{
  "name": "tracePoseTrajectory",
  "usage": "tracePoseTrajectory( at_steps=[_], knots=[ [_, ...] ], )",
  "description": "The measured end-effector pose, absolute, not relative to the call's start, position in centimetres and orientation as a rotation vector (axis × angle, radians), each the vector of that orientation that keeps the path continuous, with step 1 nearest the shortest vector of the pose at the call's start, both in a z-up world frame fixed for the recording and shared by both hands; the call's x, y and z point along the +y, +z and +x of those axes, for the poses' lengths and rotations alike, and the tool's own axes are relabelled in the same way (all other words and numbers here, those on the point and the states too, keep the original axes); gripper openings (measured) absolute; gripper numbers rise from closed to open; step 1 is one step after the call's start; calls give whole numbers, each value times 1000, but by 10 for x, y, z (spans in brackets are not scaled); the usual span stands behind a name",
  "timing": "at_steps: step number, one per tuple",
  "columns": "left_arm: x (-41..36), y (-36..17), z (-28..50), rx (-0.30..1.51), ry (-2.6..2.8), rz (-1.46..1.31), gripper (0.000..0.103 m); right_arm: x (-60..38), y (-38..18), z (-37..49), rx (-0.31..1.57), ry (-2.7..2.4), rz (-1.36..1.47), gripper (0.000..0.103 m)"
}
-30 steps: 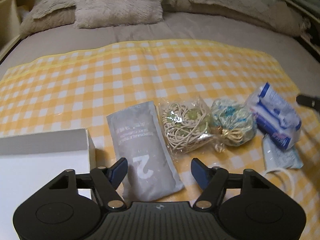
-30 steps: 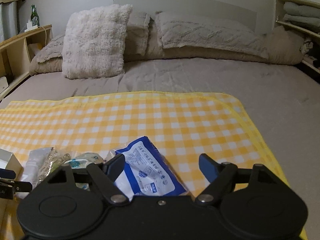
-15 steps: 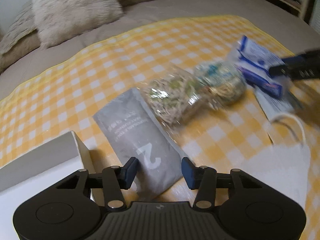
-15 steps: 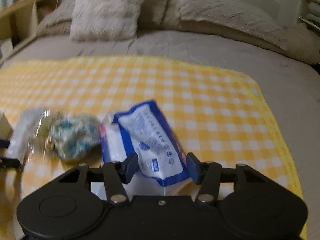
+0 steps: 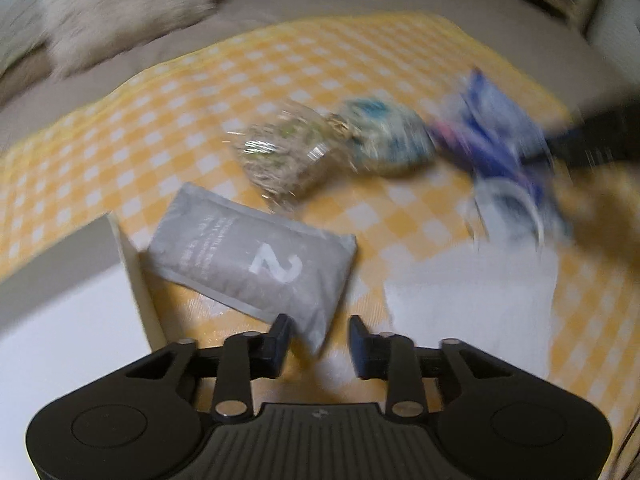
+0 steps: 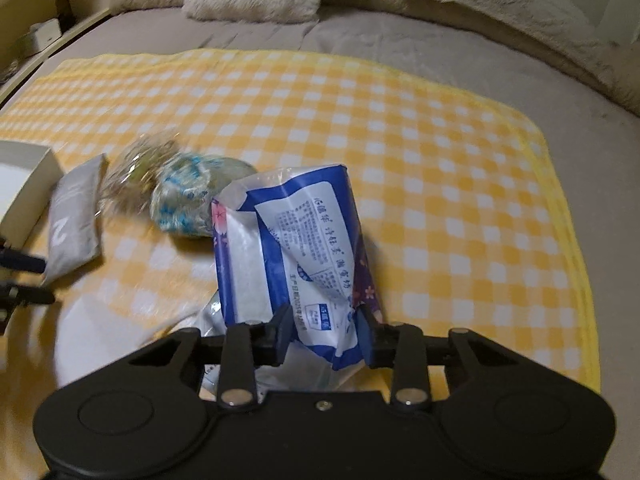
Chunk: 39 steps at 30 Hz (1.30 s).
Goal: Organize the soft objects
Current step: 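Grasp the grey cushion pouch with the left tool while the right tool grasps the wipe pack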
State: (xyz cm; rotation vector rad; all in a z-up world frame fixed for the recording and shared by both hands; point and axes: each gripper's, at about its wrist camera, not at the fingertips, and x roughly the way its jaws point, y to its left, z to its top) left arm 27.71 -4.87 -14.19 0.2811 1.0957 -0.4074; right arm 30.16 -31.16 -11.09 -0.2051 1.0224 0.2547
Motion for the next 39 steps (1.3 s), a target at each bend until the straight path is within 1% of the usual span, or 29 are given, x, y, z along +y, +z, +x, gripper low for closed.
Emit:
tracePoseTrajectory(
  at_steps=[1, 2, 3, 4, 5, 8, 10, 15, 20, 22, 24, 25, 28, 30, 31, 32, 33, 34, 35, 36, 38, 39],
  knots=[
    [-45, -139, 279, 1098, -386, 227, 74, -312, -109, 298, 1033, 266, -197, 33],
    [-41, -137, 282, 1102, -355, 164, 80, -313, -108, 297, 1040, 276, -189, 31],
    [-36, -135, 286, 1111, -306, 86, 82, -313, -106, 295, 1040, 281, -175, 23],
    [-30, -135, 290, 1113, -256, 9, 82, -314, -105, 293, 1043, 284, -166, 17],
    [-25, -134, 295, 1112, -206, -67, 82, -315, -104, 292, 1049, 286, -148, 15],
    [-20, -138, 309, 1109, -119, -206, 83, -317, -102, 292, 1054, 287, -126, 13],
    [-23, -143, 319, 1111, -74, -246, 84, -316, -103, 293, 1059, 287, -128, 13],
    [-41, -156, 337, 1053, 17, -110, 84, -312, -100, 289, 1100, 368, -166, 11],
    [-61, -166, 346, 1033, -52, 80, 78, -311, -95, 279, 1109, 451, -178, 11],
    [-69, -165, 347, 1028, -103, 129, 75, -314, -88, 278, 1081, 444, -156, 13],
    [-69, -165, 343, 1026, -165, 163, 73, -316, -83, 278, 1052, 435, -136, 16],
    [-70, -165, 341, 1025, -193, 184, 73, -317, -82, 280, 1041, 432, -125, 20],
    [-73, -167, 337, 1022, -273, 229, 73, -318, -81, 283, 1022, 421, -103, 21],
    [-75, -167, 331, 1020, -341, 270, 73, -316, -82, 287, 1012, 417, -99, 26],
    [-78, -169, 327, 1022, -375, 289, 71, -316, -82, 287, 1004, 418, -97, 28],
    [-76, -168, 323, 1027, -405, 303, 70, -316, -82, 288, 999, 423, -94, 35],
    [-76, -168, 318, 1033, -441, 321, 70, -316, -83, 290, 994, 422, -91, 39],
    [-77, -167, 314, 1039, -475, 337, 69, -317, -83, 291, 987, 417, -90, 47],
    [-76, -166, 312, 1043, -497, 348, 69, -317, -83, 293, 987, 412, -90, 52],
    [-75, -164, 309, 1049, -512, 347, 71, -316, -85, 295, 993, 410, -90, 53],
    [-72, -162, 307, 1057, -499, 307, 78, -317, -91, 299, 1015, 390, -88, 55],
    [-69, -160, 306, 1061, -480, 276, 86, -317, -94, 301, 1025, 379, -92, 56]
  ],
)
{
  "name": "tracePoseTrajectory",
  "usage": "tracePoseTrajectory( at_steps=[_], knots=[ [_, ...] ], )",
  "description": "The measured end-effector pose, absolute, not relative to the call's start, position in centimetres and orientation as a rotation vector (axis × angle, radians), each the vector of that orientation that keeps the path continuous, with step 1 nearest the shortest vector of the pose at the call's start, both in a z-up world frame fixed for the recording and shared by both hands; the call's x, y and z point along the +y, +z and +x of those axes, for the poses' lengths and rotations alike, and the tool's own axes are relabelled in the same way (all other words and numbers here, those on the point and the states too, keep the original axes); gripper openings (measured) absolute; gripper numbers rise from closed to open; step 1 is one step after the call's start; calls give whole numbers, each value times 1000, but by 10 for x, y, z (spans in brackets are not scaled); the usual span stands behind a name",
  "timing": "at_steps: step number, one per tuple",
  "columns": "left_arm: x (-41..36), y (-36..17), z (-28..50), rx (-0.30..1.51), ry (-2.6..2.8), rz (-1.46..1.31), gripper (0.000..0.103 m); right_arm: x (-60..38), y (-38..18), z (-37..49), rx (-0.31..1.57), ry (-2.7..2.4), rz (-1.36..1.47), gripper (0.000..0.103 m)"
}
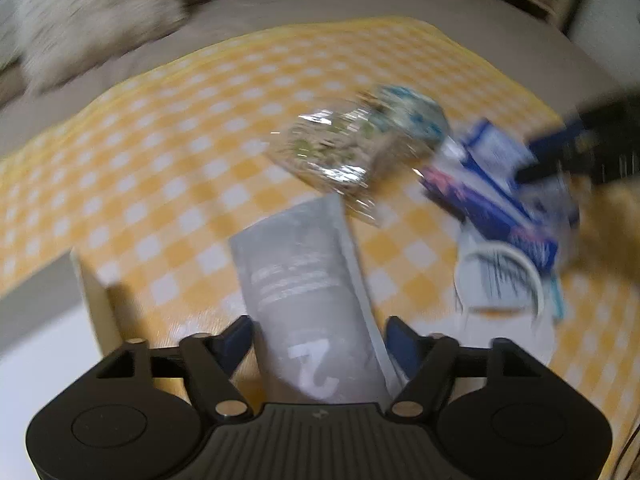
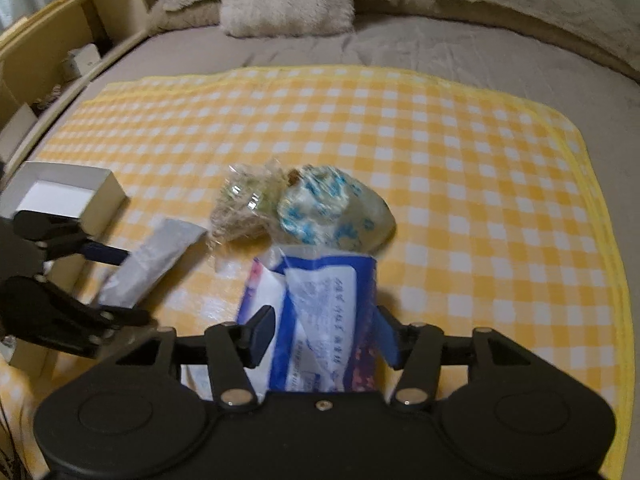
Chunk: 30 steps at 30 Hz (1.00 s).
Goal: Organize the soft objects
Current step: 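Grasp the grey cushion pouch with the left tool while the right tool grasps the wipe pack, then lift the grey pouch and wipe pack with both tools over the white box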
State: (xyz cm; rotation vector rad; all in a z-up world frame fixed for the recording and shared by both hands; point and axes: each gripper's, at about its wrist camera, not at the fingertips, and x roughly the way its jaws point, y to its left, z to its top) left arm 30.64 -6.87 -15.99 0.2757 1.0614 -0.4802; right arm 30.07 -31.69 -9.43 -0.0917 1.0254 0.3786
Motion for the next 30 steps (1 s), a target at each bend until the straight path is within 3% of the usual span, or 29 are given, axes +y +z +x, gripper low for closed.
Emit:
tracePoseTrajectory(
  at_steps=[8, 13, 14, 16, 18, 21, 30],
  knots=[
    [-47, -157, 320, 1107, -284, -35, 88, -322, -117, 300, 1113, 320, -76, 60],
    [-61, -169, 326, 1126, -246, 24, 85, -315, -117, 300, 1108, 320, -66, 38],
    [-65, -170, 326, 1127, -250, 52, 82, -313, -116, 298, 1106, 326, -83, 36],
    [-68, -170, 323, 1136, -257, 89, 62, -306, -118, 296, 1108, 332, -112, 31],
    [-71, -168, 322, 1139, -254, 123, 57, -301, -116, 295, 1110, 339, -131, 26],
    [-71, -161, 320, 1134, -267, 105, 55, -299, -113, 292, 1103, 339, -140, 19],
    [-62, -118, 299, 1011, -269, 60, 55, -306, -78, 274, 974, 287, -94, 17]
  ],
)
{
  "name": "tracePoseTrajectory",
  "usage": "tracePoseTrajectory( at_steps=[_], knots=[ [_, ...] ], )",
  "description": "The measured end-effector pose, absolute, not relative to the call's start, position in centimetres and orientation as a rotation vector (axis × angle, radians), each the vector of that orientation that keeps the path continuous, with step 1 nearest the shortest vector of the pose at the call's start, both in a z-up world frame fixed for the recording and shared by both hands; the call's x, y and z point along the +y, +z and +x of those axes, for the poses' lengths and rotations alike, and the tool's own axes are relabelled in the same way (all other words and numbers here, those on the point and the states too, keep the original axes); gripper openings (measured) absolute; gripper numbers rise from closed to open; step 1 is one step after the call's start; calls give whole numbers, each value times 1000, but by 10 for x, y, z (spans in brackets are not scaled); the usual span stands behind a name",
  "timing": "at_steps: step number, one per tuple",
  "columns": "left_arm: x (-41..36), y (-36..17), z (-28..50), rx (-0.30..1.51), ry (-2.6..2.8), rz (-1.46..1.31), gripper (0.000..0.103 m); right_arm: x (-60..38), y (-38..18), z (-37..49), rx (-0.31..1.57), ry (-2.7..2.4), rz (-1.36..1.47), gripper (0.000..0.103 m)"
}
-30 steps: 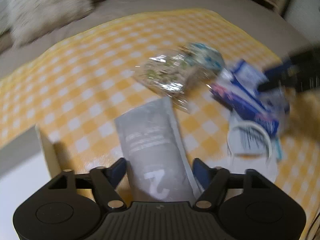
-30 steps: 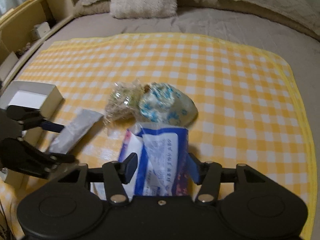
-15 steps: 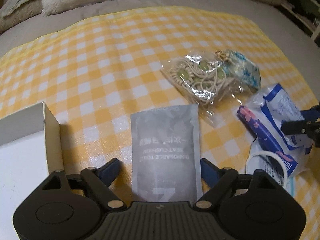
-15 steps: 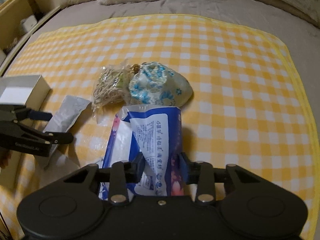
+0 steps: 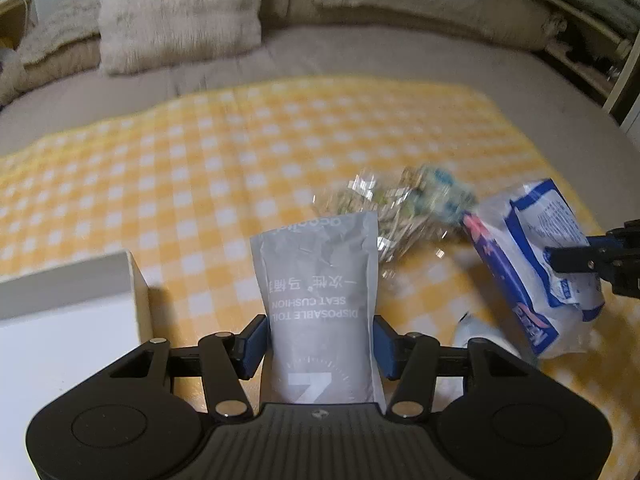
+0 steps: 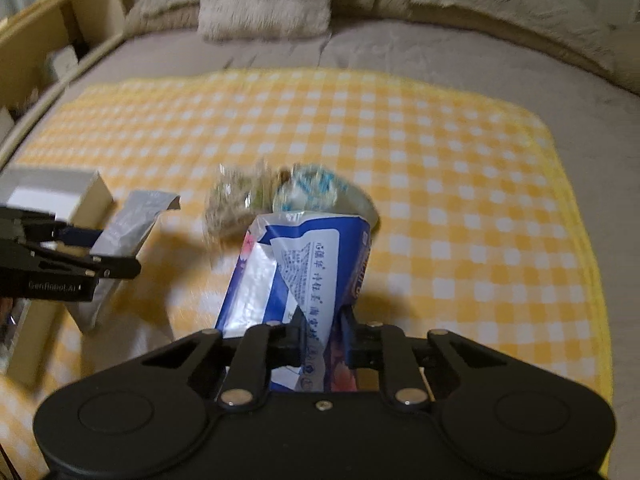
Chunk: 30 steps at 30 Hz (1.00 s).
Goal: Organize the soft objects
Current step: 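Lift the grey pouch and wipe pack with both tools over the white box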
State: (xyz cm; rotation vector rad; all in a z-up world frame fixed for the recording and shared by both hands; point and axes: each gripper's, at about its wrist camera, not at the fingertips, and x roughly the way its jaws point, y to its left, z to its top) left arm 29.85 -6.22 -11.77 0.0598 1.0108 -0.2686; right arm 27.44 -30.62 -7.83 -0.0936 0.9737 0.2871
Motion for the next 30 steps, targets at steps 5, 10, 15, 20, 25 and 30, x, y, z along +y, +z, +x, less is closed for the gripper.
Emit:
tracePoseTrajectory(
  at_steps=[5, 10, 15, 20, 25, 30],
  knots=[
    [-58, -87, 284, 923, -278, 34, 55, -309, -47, 259, 858, 278, -19, 17],
    [-46, -59, 266, 847, -269, 17, 55, -308, -21, 244, 779, 272, 63, 17],
    [-23, -35, 253, 786, -241, -24, 55, -302, -2, 231, 722, 260, 132, 17],
    [3, -15, 234, 734, -206, -59, 55, -288, 9, 224, 685, 254, 176, 17],
    [28, -3, 219, 699, -166, -64, 55, -264, 12, 224, 681, 269, 206, 17],
    [54, 0, 207, 671, -108, -74, 55, -232, 11, 226, 688, 307, 224, 17]
  ],
)
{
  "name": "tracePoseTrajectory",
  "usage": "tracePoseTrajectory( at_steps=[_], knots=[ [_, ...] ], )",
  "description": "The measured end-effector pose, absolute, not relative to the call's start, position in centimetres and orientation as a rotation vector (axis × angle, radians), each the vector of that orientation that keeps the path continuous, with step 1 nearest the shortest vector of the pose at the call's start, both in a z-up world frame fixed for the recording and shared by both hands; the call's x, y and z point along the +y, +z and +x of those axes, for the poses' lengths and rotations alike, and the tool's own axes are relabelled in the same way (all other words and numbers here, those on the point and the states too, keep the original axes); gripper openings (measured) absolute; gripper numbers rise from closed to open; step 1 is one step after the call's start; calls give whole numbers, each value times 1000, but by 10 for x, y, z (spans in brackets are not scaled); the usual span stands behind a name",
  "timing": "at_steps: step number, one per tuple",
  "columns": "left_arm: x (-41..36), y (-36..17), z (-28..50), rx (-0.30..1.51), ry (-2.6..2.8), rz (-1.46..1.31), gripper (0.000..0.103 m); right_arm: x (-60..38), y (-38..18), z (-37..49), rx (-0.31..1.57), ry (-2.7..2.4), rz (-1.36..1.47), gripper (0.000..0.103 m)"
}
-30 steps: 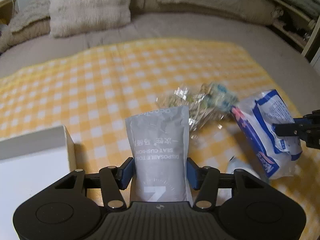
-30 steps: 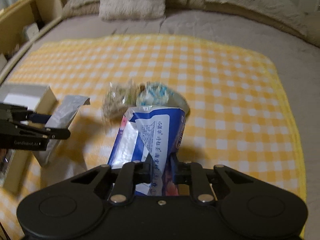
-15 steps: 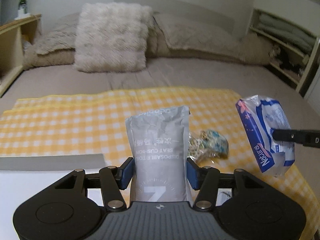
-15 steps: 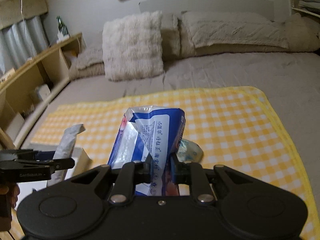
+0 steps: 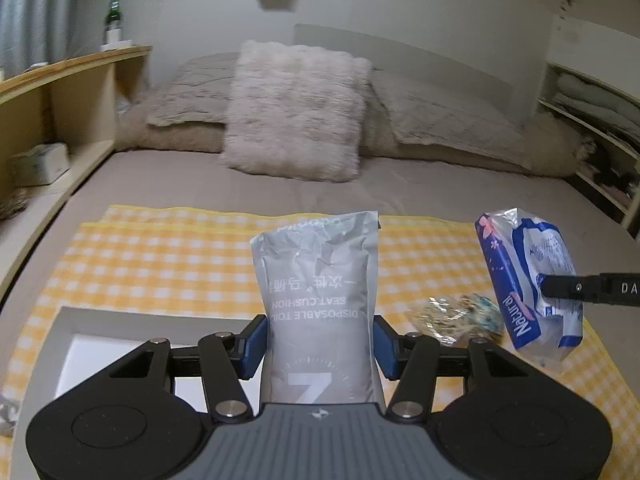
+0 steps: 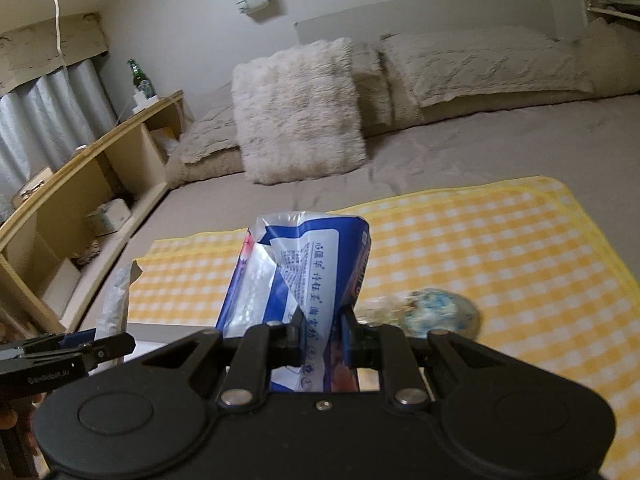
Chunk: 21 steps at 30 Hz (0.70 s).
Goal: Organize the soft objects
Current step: 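Lift the grey pouch and wipe pack with both tools over the white box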
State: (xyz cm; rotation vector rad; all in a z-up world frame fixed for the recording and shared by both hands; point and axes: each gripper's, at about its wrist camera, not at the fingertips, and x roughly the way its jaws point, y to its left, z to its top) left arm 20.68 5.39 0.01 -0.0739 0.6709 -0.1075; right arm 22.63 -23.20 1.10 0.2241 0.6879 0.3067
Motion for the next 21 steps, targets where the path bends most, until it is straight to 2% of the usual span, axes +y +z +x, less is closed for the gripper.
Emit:
tracePoseTrajectory(
  at_steps=[13, 21],
  knots=[
    [133, -9, 200, 684, 35, -121, 55, -123, -11, 239, 756, 453, 191, 17],
    [180, -30, 200, 765, 114, -85, 55, -60, -37, 250, 850, 525, 231, 17]
  ],
)
